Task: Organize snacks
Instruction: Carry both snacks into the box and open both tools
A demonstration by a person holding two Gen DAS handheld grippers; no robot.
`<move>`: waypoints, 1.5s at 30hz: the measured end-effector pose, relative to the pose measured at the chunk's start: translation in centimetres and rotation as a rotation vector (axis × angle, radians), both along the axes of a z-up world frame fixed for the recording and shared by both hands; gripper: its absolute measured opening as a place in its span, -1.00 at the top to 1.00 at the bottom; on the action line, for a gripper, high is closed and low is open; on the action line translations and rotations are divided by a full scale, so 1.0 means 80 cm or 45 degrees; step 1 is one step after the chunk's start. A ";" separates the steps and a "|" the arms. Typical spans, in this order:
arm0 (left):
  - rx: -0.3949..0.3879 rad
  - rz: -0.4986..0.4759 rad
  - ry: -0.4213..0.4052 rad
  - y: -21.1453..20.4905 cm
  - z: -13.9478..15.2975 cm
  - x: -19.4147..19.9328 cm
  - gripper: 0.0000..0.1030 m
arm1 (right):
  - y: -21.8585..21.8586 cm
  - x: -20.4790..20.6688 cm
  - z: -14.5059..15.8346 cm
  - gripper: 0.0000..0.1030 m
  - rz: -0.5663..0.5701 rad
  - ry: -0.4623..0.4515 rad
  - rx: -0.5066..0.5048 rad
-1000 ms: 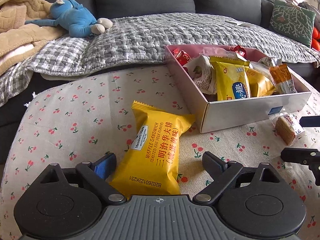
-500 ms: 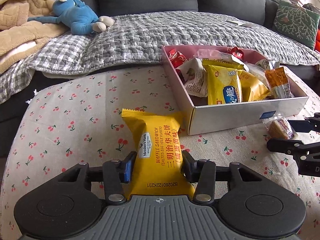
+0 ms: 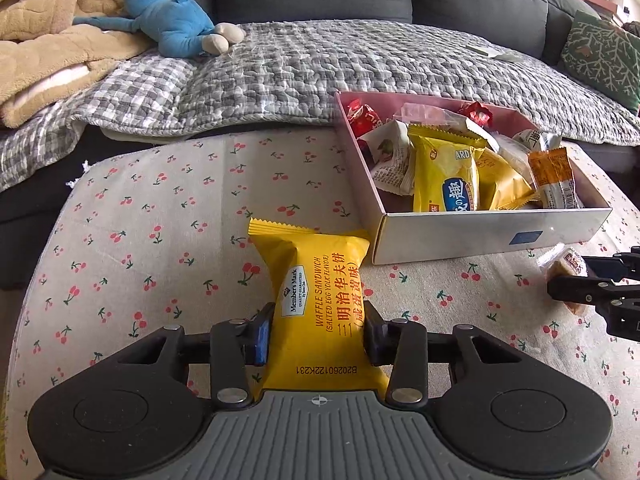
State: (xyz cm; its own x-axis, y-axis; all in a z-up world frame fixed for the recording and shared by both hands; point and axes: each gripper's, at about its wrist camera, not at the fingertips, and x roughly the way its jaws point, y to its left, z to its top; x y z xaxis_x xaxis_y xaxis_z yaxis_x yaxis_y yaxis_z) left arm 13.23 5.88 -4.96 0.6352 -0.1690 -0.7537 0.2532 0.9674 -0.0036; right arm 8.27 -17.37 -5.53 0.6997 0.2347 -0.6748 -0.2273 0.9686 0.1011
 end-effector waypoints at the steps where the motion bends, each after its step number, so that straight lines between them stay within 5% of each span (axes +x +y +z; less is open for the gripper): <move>1: 0.001 0.009 0.006 0.000 0.001 -0.001 0.22 | -0.002 -0.001 0.002 0.39 -0.004 0.002 0.004; 24: -0.110 0.002 -0.095 0.000 0.049 -0.028 0.22 | -0.039 -0.011 0.043 0.39 -0.114 -0.033 0.098; 31: -0.114 -0.077 -0.182 -0.036 0.071 -0.020 0.22 | -0.051 0.009 0.054 0.39 -0.164 -0.045 0.120; 45: -0.161 -0.179 -0.179 -0.137 0.075 0.060 0.22 | -0.068 0.092 0.070 0.38 -0.230 -0.083 0.162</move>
State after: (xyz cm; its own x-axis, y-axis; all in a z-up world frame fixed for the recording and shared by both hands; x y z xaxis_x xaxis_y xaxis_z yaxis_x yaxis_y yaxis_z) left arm 18.06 -5.05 1.01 0.6960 -0.3505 -0.6267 0.3919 0.9167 -0.0775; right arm 15.64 -22.83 0.08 0.7794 0.1821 -0.5995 -0.0618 0.9745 0.2157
